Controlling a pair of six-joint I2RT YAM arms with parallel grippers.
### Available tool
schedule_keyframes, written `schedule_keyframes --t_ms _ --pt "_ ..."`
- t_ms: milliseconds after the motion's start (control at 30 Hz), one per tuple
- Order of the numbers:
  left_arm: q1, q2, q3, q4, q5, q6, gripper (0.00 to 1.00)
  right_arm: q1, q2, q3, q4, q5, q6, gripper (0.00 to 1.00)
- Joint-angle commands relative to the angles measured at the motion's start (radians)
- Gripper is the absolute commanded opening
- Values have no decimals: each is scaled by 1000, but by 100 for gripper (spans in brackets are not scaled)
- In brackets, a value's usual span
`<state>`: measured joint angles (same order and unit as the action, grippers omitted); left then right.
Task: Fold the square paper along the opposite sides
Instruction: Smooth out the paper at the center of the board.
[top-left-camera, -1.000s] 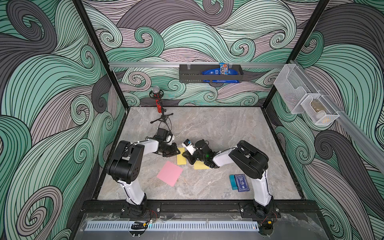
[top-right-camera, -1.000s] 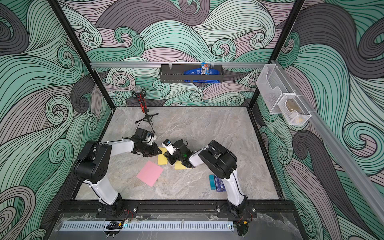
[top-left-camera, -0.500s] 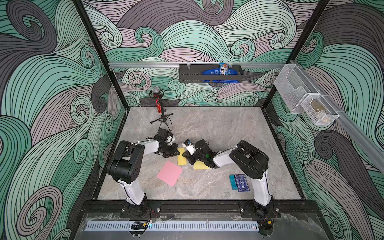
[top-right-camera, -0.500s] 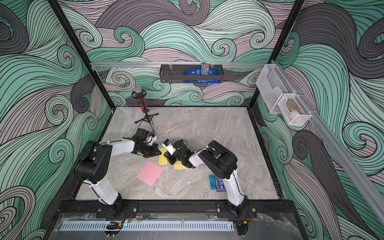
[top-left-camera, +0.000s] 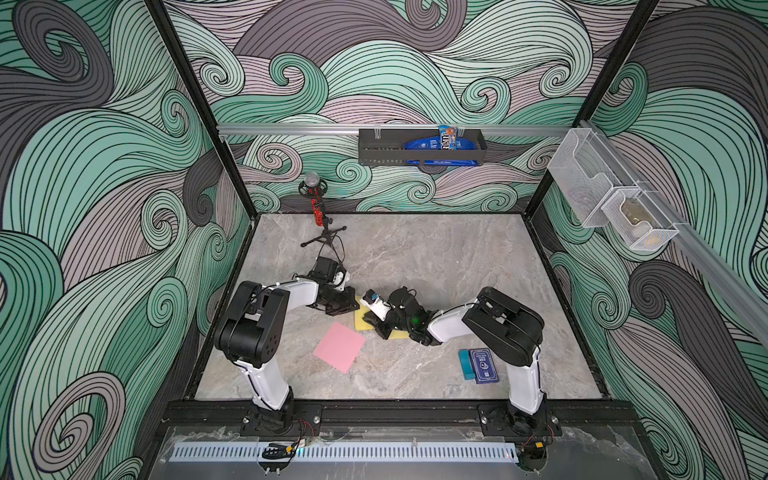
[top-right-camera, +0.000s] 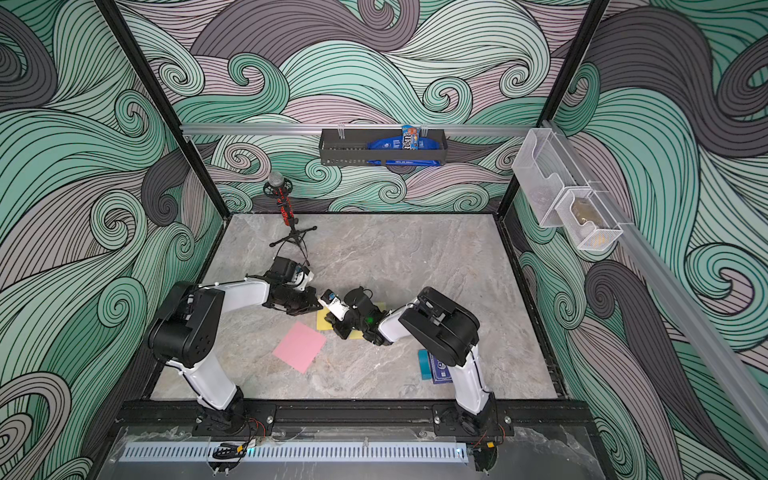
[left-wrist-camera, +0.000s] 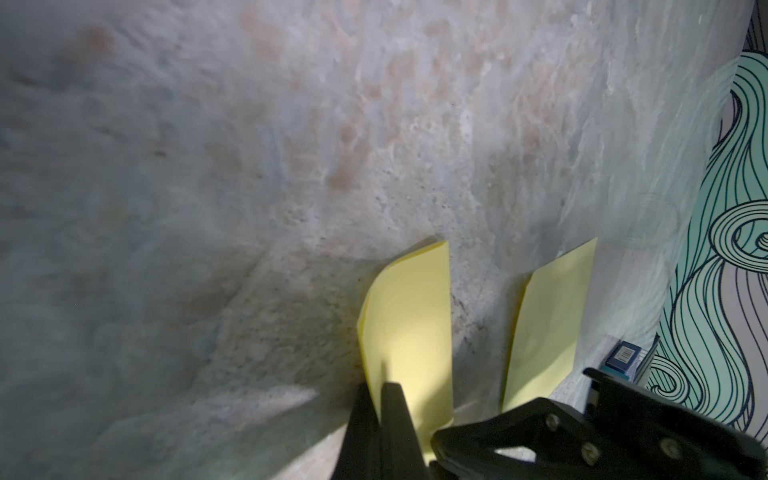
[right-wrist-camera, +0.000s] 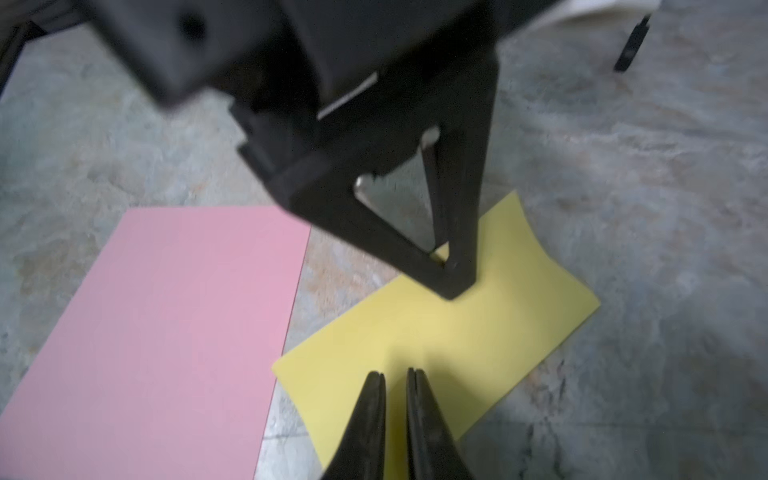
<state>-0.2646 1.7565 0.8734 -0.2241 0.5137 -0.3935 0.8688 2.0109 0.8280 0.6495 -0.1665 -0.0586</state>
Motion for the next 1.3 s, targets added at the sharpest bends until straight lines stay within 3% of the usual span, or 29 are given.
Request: schedule_keyframes --t_ms 0,733,867,967,1267 --pt "-7 15 -14 -53 -42 8 0 2 21 -53 -16 50 -57 14" --pt "-8 25 -11 -55 -40 6 0 42 -137 -247 -57 134 -53 15" --pt "-13 22 -17 -55 -37 7 0 -16 -195 -154 -9 -7 40 16" --pt "-15 17 -20 -55 -37 9 0 -57 -148 -50 61 -81 97 16" --pt "-16 20 -20 -49 -20 5 0 -98 115 242 -30 -85 23 15"
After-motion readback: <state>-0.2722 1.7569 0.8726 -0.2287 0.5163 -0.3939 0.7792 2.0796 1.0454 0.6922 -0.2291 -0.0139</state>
